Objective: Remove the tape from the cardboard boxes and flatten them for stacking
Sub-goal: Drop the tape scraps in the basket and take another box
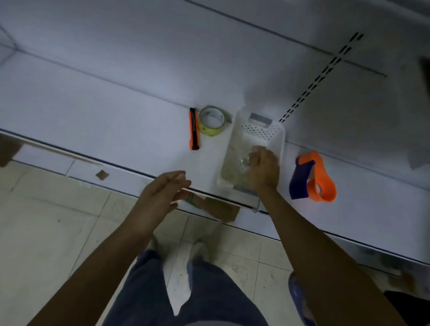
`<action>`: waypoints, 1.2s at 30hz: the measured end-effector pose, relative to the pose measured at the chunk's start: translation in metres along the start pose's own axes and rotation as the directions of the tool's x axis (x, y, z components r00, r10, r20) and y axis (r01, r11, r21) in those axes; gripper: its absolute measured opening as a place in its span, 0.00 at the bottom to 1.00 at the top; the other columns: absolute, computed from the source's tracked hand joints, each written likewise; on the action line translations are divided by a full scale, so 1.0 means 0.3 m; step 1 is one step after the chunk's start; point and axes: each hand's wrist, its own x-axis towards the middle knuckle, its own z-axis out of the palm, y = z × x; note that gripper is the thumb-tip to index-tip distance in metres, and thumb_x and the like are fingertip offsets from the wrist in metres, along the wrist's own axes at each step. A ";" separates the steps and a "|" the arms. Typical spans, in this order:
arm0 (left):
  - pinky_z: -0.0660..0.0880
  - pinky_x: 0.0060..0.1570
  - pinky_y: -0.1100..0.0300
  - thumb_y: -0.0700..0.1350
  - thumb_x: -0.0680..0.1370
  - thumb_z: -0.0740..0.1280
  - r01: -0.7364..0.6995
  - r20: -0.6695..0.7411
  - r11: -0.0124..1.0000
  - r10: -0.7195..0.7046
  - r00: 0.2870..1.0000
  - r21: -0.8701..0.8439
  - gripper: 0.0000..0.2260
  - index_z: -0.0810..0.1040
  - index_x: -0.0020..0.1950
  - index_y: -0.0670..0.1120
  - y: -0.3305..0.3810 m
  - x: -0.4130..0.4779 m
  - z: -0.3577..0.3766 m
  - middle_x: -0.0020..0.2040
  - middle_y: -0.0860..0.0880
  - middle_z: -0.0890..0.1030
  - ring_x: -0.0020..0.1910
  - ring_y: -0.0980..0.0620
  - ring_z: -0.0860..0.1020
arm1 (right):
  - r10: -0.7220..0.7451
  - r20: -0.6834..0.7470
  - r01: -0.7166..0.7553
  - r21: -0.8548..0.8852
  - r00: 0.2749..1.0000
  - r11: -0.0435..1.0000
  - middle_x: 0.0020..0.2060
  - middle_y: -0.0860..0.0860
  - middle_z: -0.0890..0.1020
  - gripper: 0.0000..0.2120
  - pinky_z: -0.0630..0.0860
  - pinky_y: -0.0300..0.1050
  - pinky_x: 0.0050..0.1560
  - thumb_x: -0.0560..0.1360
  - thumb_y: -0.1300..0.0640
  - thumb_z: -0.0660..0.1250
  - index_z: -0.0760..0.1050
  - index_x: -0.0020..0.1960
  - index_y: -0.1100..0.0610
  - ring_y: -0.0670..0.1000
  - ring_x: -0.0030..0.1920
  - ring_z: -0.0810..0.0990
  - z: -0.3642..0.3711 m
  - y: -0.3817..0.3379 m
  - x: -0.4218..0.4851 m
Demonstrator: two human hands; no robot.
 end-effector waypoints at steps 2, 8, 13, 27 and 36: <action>0.72 0.60 0.56 0.52 0.80 0.60 -0.058 -0.021 0.997 0.059 0.998 0.050 0.11 0.74 0.61 0.55 -0.015 -0.011 0.026 0.57 0.53 0.80 0.57 0.54 0.78 | 0.013 0.191 0.002 -0.078 0.982 0.997 0.64 0.59 0.74 0.19 0.68 0.55 0.65 0.83 0.53 0.51 0.71 0.67 0.60 0.59 0.66 0.71 0.029 0.032 -0.019; 0.69 0.54 0.69 0.50 0.80 0.60 -0.217 -0.082 0.959 0.235 0.968 0.184 0.15 0.70 0.67 0.53 -0.071 -0.011 0.104 0.63 0.55 0.75 0.58 0.58 0.75 | -0.004 0.020 0.000 0.231 1.000 0.973 0.72 0.57 0.66 0.23 0.62 0.49 0.71 0.82 0.52 0.53 0.60 0.75 0.59 0.54 0.73 0.63 -0.047 0.031 -0.108; 0.62 0.58 0.76 0.51 0.80 0.60 -0.401 -0.082 0.770 0.502 0.861 0.497 0.21 0.63 0.73 0.56 -0.071 -0.050 0.101 0.68 0.62 0.66 0.63 0.66 0.66 | -0.167 0.036 0.139 0.401 0.985 0.905 0.69 0.56 0.70 0.21 0.74 0.43 0.61 0.81 0.55 0.58 0.64 0.72 0.59 0.48 0.68 0.69 -0.111 -0.113 -0.219; 0.60 0.70 0.58 0.50 0.80 0.60 -0.378 0.048 0.032 0.979 0.200 0.925 0.23 0.63 0.74 0.46 0.469 -0.320 -0.454 0.73 0.49 0.66 0.72 0.52 0.64 | -0.803 -0.523 0.957 0.205 0.285 0.206 0.67 0.61 0.72 0.21 0.66 0.50 0.69 0.77 0.58 0.62 0.68 0.68 0.65 0.56 0.70 0.68 -0.431 -1.072 -0.347; 0.55 0.71 0.50 0.55 0.81 0.50 -0.262 0.037 -0.081 0.985 -0.170 0.962 0.21 0.70 0.69 0.48 0.794 -0.477 -0.873 0.58 0.49 0.80 0.63 0.50 0.73 | -0.796 -0.584 0.987 0.097 0.161 0.128 0.53 0.48 0.81 0.17 0.76 0.46 0.53 0.80 0.52 0.56 0.75 0.62 0.58 0.47 0.53 0.79 -0.480 -1.511 -0.454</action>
